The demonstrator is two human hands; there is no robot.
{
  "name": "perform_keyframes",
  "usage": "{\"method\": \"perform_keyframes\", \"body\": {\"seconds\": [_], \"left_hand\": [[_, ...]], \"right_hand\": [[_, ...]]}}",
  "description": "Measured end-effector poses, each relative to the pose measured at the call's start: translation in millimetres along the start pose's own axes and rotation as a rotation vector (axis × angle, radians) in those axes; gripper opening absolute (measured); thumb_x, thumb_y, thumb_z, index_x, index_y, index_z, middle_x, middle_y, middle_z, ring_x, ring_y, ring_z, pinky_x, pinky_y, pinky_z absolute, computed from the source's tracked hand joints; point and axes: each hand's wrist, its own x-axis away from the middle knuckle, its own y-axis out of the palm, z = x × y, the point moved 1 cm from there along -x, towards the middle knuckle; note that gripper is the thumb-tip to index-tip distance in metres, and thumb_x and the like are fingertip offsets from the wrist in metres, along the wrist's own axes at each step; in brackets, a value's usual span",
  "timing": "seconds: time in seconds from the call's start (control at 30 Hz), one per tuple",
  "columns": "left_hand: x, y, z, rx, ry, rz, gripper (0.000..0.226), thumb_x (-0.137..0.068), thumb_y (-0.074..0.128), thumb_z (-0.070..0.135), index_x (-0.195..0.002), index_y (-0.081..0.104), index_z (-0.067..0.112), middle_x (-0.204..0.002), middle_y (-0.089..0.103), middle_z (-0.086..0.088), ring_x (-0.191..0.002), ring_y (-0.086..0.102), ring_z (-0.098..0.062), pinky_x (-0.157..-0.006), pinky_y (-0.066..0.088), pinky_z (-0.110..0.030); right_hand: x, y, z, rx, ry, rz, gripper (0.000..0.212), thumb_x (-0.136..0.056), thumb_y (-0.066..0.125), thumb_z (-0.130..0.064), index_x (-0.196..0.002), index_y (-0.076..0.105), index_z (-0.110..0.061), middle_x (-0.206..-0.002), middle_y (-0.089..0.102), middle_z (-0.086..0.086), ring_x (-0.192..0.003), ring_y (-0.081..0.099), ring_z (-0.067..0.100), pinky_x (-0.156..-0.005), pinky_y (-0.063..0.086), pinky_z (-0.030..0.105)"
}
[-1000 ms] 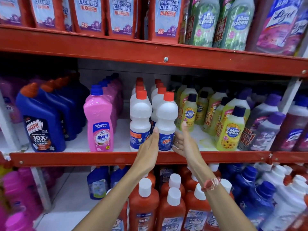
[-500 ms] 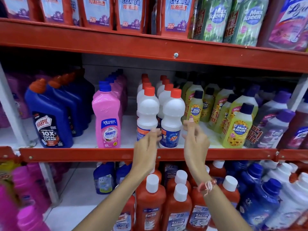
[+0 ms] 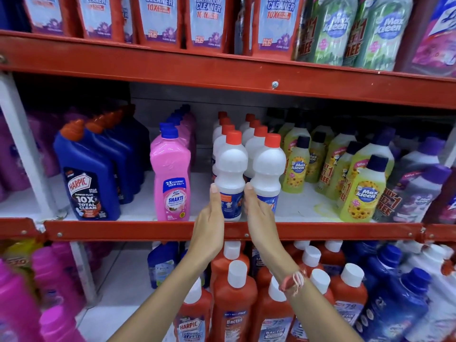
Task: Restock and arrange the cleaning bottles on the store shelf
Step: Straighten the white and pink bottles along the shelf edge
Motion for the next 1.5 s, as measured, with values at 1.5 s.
{"method": "perform_keyframes", "body": {"seconds": [1.5], "left_hand": [[2.7,-74.0,-16.3,0.081,0.292,0.505,0.053,-0.102,0.027,0.047,-0.099,0.069,0.015,-0.096,0.074,0.002,-0.091,0.069,-0.009,-0.079,0.052,-0.016]], "right_hand": [[7.1,45.8,-4.8,0.333,-0.167,0.114,0.048,-0.094,0.040,-0.049,-0.089,0.075,-0.016,-0.086,0.077,-0.003,-0.084,0.070,0.006,-0.082,0.053,0.019]]}}
